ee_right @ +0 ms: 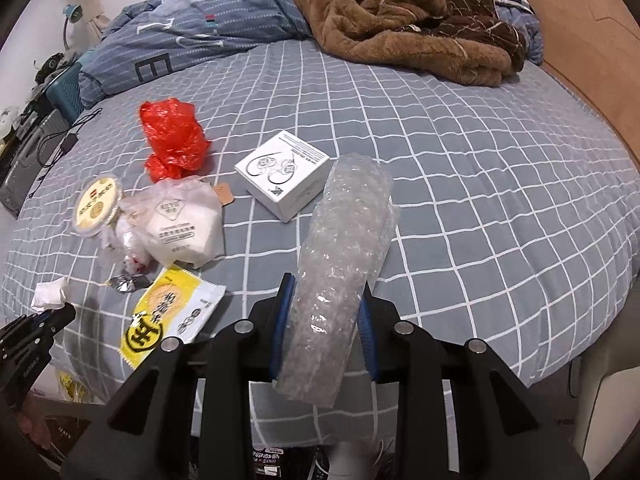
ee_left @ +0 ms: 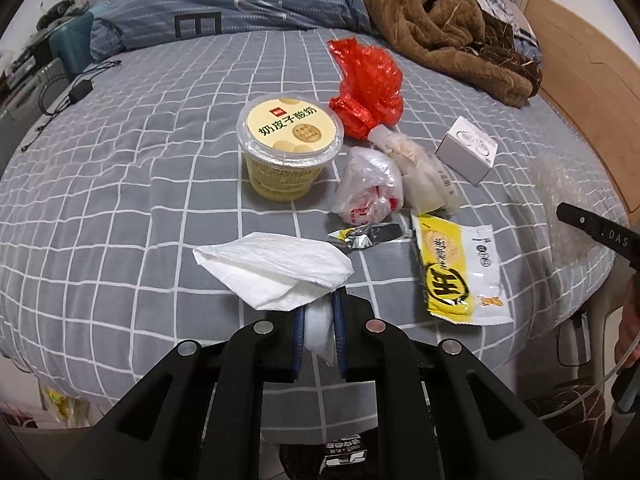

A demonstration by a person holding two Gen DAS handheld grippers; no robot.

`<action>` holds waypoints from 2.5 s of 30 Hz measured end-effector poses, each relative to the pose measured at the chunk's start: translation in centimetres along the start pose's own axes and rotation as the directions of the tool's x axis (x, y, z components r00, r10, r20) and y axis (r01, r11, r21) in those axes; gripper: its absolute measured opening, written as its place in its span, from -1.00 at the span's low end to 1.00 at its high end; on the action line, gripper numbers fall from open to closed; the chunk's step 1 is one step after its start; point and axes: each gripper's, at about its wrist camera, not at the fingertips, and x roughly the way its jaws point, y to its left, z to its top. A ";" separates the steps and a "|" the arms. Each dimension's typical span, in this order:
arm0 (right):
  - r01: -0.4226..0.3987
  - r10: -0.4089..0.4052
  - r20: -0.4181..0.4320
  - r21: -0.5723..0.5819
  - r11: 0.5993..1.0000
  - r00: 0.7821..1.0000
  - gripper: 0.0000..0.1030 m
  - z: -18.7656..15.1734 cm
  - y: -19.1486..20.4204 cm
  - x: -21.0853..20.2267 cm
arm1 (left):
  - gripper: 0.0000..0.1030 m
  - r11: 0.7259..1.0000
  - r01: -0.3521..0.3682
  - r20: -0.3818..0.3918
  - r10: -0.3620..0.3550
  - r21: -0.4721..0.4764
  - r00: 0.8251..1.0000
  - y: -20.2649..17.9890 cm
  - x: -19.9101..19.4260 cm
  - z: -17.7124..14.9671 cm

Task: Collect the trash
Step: 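Grasp the bubble wrap with the right tool while the left tool grasps the white tissue, then lift both held items and carry them down toward the black trash bin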

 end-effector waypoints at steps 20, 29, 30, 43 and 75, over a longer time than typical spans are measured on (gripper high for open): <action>-0.106 0.111 0.082 -0.071 0.992 0.990 -0.45 -2.4 1.6 -7.0 | -0.77 1.000 0.022 0.048 -0.022 0.011 0.999 -1.5 -5.1 -1.6; -0.130 0.139 0.097 -0.091 0.987 0.986 -0.45 -3.9 2.4 -9.3 | -0.78 0.999 0.035 0.068 -0.036 0.011 0.997 -2.2 -7.3 -2.6; -0.132 0.140 0.097 -0.092 0.987 0.985 -0.45 -4.2 2.5 -9.5 | -0.77 0.999 0.036 0.068 -0.036 0.011 0.997 -2.2 -7.4 -2.8; -0.137 0.147 0.087 -0.112 0.984 0.985 -0.45 -7.0 3.3 -11.1 | -0.78 0.999 0.046 0.065 -0.046 0.005 0.997 -3.0 -8.9 -5.0; -0.160 0.168 0.051 -0.135 0.978 0.984 -0.45 -14.3 5.3 -12.7 | -0.77 0.997 0.073 0.024 -0.073 -0.010 0.997 -4.5 -10.6 -11.2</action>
